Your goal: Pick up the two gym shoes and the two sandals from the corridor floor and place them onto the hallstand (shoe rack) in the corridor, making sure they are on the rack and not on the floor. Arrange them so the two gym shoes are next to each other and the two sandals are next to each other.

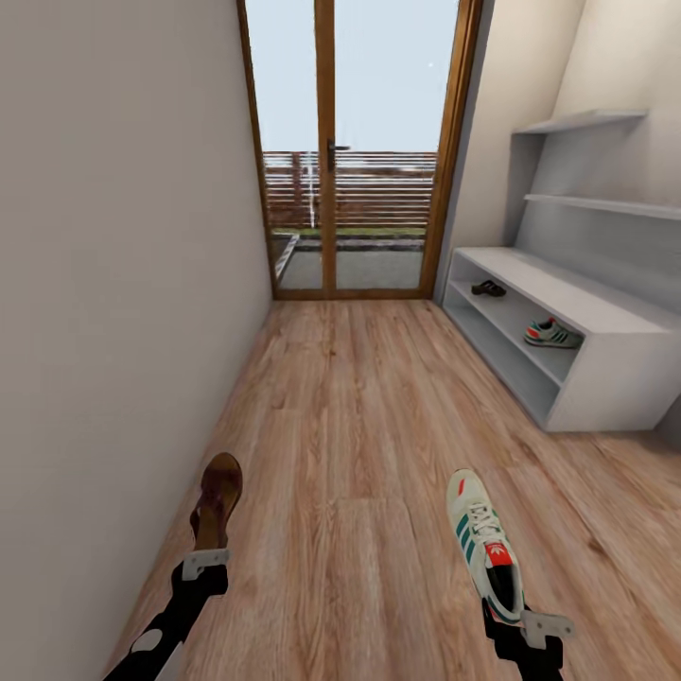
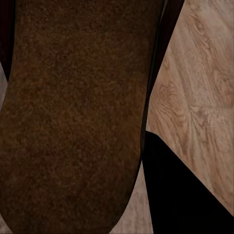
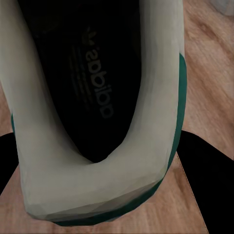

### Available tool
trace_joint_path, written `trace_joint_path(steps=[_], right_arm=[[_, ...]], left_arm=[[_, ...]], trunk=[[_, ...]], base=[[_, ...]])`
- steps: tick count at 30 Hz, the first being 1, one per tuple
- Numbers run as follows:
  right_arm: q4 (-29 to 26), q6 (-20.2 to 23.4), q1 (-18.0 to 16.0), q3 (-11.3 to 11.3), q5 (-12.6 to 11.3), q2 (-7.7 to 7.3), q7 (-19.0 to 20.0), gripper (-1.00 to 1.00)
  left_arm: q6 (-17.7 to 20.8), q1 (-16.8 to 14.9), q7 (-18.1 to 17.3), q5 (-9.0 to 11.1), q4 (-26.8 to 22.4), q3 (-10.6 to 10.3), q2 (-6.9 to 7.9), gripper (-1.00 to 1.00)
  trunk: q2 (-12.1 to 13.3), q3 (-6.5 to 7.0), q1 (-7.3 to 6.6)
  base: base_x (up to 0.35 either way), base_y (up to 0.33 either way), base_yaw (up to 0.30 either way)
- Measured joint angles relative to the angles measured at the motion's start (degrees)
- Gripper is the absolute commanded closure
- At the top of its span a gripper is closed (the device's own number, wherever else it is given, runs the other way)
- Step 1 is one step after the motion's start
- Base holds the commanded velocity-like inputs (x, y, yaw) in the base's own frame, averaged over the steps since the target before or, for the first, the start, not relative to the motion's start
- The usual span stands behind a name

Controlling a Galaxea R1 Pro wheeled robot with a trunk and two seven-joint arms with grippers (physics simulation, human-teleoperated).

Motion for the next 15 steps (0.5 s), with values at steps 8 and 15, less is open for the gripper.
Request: trace_joint_path(steps=[8, 15], right_arm=[[0.0, 0.0, 0.0, 0.0, 0.0, 0.0, 0.0, 1.0], [0.0, 0.0, 0.0, 0.0, 0.0, 0.0, 0.0, 1.0]], left_arm=[[0.0, 0.0, 0.0, 0.0, -0.1, 0.0, 0.0, 1.0], [0.0, 0.0, 0.0, 0.1, -0.1, 0.0, 0.0, 1.0]], trunk=[[0.0, 0.0, 0.0], [0.0, 0.0, 0.0]], base=[[0.325, -0.135, -0.001], [0.323, -0.144, 0.0]])
